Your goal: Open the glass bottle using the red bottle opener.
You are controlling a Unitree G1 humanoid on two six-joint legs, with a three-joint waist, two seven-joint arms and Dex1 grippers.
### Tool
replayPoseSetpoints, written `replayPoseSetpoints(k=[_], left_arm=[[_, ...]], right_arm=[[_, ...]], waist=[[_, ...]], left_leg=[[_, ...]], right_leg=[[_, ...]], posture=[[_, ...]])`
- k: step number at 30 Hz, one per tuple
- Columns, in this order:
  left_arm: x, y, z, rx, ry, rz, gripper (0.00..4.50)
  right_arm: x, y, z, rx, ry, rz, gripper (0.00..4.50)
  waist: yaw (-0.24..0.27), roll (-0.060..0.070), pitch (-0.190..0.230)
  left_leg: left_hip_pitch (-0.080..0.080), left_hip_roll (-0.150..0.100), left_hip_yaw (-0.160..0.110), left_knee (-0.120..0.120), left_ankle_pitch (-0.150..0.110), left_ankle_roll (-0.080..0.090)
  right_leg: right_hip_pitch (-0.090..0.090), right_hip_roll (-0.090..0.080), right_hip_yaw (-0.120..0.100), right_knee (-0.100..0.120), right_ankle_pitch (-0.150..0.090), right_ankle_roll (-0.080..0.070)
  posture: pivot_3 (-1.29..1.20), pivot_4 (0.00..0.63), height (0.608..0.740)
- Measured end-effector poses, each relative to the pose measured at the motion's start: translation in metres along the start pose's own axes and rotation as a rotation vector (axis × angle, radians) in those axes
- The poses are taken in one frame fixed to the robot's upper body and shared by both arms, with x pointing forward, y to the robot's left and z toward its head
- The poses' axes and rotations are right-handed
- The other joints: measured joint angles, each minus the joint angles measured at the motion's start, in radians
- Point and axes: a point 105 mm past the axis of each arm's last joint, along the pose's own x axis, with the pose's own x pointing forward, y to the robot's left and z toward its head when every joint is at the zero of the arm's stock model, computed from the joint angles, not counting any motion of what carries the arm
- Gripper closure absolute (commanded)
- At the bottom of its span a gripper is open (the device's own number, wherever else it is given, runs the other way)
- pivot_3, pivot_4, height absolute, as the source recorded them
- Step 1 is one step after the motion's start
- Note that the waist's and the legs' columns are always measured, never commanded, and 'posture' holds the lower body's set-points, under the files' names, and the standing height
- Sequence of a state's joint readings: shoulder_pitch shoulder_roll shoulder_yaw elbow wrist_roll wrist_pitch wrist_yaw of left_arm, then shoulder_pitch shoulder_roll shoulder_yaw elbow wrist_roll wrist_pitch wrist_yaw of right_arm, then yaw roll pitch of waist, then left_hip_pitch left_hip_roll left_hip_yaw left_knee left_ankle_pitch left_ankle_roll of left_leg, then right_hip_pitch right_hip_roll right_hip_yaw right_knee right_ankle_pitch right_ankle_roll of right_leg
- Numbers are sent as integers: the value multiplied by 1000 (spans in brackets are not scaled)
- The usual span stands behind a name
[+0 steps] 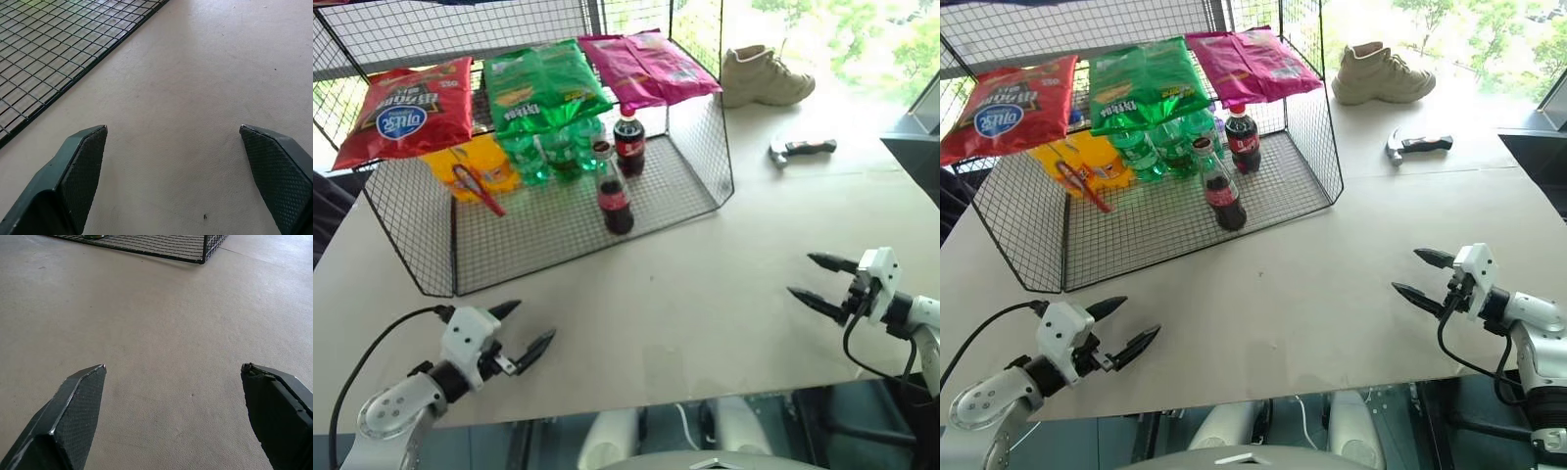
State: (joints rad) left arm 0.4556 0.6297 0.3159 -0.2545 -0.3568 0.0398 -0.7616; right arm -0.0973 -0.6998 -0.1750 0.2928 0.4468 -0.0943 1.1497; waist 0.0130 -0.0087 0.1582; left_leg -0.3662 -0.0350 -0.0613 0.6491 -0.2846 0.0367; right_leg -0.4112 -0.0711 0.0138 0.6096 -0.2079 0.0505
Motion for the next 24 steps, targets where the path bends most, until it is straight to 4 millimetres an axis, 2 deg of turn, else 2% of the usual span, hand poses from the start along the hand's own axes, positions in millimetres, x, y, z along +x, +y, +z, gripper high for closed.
replayPoseSetpoints(k=[14, 24], left_arm=[[-5, 5, 7, -12, -45, -6, 0], [-10, 11, 3, -8, -38, 8, 0]], right_arm=[[6, -8, 2, -18, 29, 51, 70], [11, -8, 6, -31, 15, 69, 70]], waist=[[-1, 0, 0], [-1, 0, 0]], left_leg=[[0, 0, 1, 0, 0, 0], [0, 0, 1, 1, 0, 0]], right_leg=[[0, 0, 0, 0, 1, 0], [0, 0, 0, 0, 1, 0]], posture=[[0, 150, 740], [0, 150, 740]])
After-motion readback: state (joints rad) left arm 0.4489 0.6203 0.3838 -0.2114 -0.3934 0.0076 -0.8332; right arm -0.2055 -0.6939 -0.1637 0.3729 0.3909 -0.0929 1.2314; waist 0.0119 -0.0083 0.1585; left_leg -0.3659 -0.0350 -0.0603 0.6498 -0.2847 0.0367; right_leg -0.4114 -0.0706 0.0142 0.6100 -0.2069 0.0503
